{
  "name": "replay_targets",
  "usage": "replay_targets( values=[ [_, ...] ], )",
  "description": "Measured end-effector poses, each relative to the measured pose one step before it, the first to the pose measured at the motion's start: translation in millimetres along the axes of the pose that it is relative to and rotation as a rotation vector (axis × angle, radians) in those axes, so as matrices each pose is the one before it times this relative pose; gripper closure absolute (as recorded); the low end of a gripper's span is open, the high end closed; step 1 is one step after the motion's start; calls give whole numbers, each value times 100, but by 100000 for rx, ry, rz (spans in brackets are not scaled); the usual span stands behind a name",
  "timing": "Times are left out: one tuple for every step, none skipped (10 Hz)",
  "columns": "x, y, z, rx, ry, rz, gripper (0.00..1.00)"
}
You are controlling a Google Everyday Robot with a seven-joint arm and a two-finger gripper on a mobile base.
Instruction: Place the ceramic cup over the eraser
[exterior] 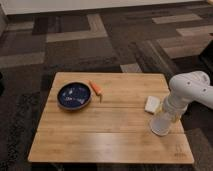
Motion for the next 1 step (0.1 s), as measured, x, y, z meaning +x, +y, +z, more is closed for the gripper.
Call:
replay_targets(
  values=[
    [2, 18, -10, -73, 23, 54, 20]
  ],
)
